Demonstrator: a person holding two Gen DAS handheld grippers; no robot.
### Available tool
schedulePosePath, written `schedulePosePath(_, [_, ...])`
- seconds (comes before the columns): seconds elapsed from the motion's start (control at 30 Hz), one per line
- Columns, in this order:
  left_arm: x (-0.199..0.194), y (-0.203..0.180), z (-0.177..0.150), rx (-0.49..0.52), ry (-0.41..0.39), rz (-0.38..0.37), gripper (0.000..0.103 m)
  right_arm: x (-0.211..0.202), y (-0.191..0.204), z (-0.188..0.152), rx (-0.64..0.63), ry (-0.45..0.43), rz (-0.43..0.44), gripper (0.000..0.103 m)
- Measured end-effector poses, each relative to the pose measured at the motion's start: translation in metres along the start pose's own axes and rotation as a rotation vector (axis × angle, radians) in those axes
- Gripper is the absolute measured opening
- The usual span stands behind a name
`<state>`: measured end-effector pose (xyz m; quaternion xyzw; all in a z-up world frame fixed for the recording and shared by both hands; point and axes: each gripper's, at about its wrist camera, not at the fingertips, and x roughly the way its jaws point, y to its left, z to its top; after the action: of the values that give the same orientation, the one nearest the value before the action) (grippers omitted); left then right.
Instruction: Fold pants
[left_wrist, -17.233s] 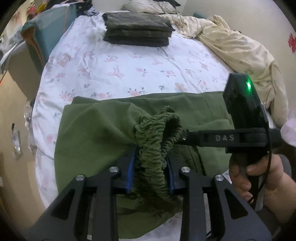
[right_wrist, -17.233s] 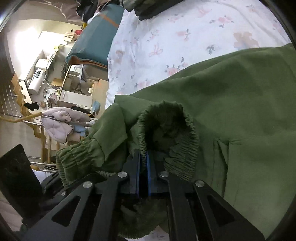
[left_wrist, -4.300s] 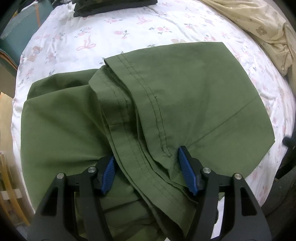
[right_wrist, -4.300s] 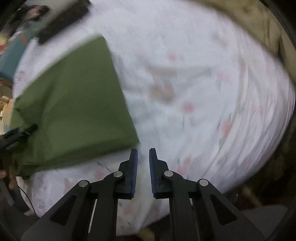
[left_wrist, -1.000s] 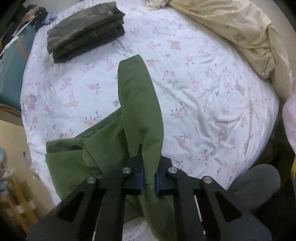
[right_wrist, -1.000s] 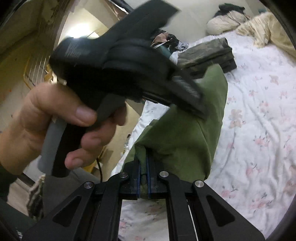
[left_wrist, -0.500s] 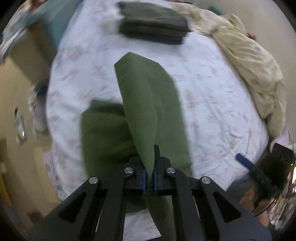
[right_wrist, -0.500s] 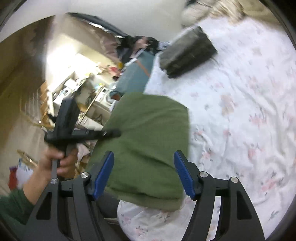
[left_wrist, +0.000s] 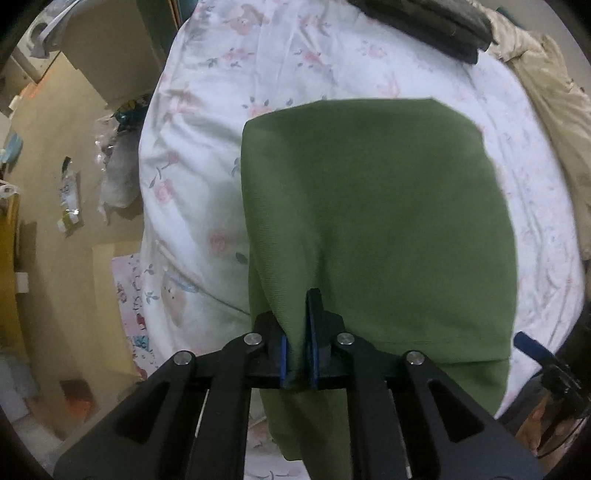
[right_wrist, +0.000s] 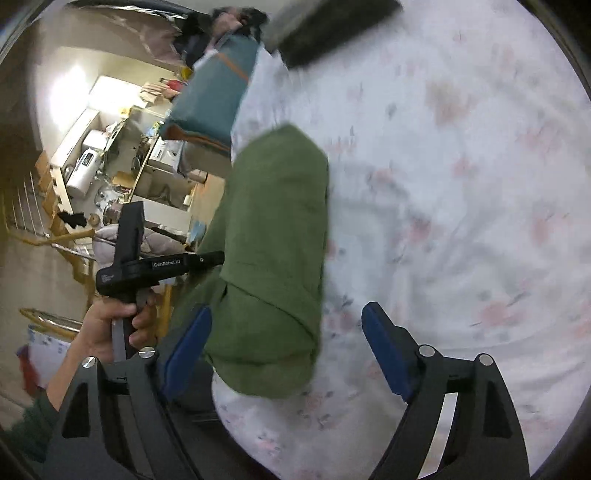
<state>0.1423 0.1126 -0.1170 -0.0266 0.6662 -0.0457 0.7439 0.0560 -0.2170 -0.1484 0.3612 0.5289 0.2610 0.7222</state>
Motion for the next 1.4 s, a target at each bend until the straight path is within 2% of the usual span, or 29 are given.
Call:
schedulePosePath(0.07, [0.002, -0.005, -0.001, 0.031, -0.008, 0.042, 0.012, 0.025, -0.017, -0.002, 0.107, 0.018, 0.036, 0.087])
schedulePosePath(0.2, [0.008, -0.008, -0.001, 0.05, 0.004, 0.087, 0.014, 0.064, -0.04, -0.013, 0.276, 0.062, 0.204, 0.094])
schedulePosePath(0.37, [0.011, -0.007, 0.0, 0.046, 0.016, 0.091, 0.014, 0.08, -0.031, -0.02, 0.255, 0.067, 0.249, 0.094])
schedulePosePath(0.43, [0.012, -0.006, -0.001, 0.045, 0.014, 0.092, 0.014, 0.08, -0.02, -0.024, 0.208, 0.058, 0.223, 0.094])
schedulePosePath(0.5, [0.014, -0.004, -0.001, 0.039, 0.016, 0.097, 0.014, 0.078, -0.016, -0.028, 0.211, 0.045, 0.242, 0.093])
schedulePosePath(0.53, [0.014, -0.004, -0.002, 0.038, 0.016, 0.1, 0.014, 0.077, -0.014, -0.029, 0.203, 0.04, 0.221, 0.091])
schedulePosePath(0.6, [0.015, -0.006, -0.001, 0.046, 0.016, 0.114, 0.014, 0.079, -0.009, -0.028, 0.139, 0.052, 0.107, 0.063])
schedulePosePath(0.63, [0.015, -0.01, -0.001, 0.048, 0.018, 0.121, 0.014, 0.08, -0.008, -0.026, 0.114, 0.066, 0.079, 0.058])
schedulePosePath(0.7, [0.016, -0.014, -0.001, 0.055, 0.022, 0.122, 0.014, 0.073, -0.006, -0.02, 0.098, 0.068, 0.077, 0.042])
schedulePosePath(0.77, [0.017, -0.017, -0.003, 0.064, 0.025, 0.119, 0.014, 0.064, 0.008, -0.014, 0.018, 0.062, 0.057, 0.036])
schedulePosePath(0.87, [0.013, -0.021, -0.001, 0.037, 0.009, 0.08, 0.014, 0.05, 0.017, 0.003, -0.026, 0.064, 0.055, 0.034])
schedulePosePath(0.97, [0.003, -0.032, 0.001, 0.013, -0.018, -0.026, 0.015, 0.026, 0.017, 0.04, -0.098, 0.081, 0.026, 0.034])
schedulePosePath(1.0, [-0.003, -0.036, 0.003, 0.006, -0.035, -0.085, 0.018, 0.016, 0.013, 0.055, -0.109, 0.087, 0.017, 0.034])
schedulePosePath(1.03, [-0.01, -0.04, 0.004, -0.001, -0.057, -0.137, 0.031, 0.004, 0.006, 0.073, -0.11, 0.092, 0.005, 0.034])
schedulePosePath(1.07, [-0.016, -0.043, 0.004, -0.004, -0.078, -0.163, 0.053, -0.01, -0.003, 0.094, -0.126, 0.089, -0.024, 0.034])
schedulePosePath(1.13, [-0.032, -0.047, 0.006, -0.006, -0.16, -0.165, 0.078, -0.025, -0.02, 0.119, -0.132, 0.108, -0.081, 0.034])
schedulePosePath(1.17, [-0.039, -0.048, 0.008, -0.005, -0.208, -0.149, 0.08, -0.03, -0.032, 0.13, -0.125, 0.129, -0.11, 0.034])
schedulePosePath(1.27, [-0.045, -0.047, 0.018, -0.01, -0.255, -0.135, 0.081, -0.035, -0.061, 0.144, -0.104, 0.159, -0.184, 0.036])
schedulePosePath(1.33, [-0.043, -0.046, 0.029, -0.015, -0.264, -0.14, 0.085, -0.031, -0.068, 0.14, -0.106, 0.177, -0.189, 0.039])
schedulePosePath(1.4, [-0.03, -0.05, 0.051, -0.009, -0.243, -0.134, 0.085, -0.028, -0.072, 0.134, -0.108, 0.174, -0.194, 0.049])
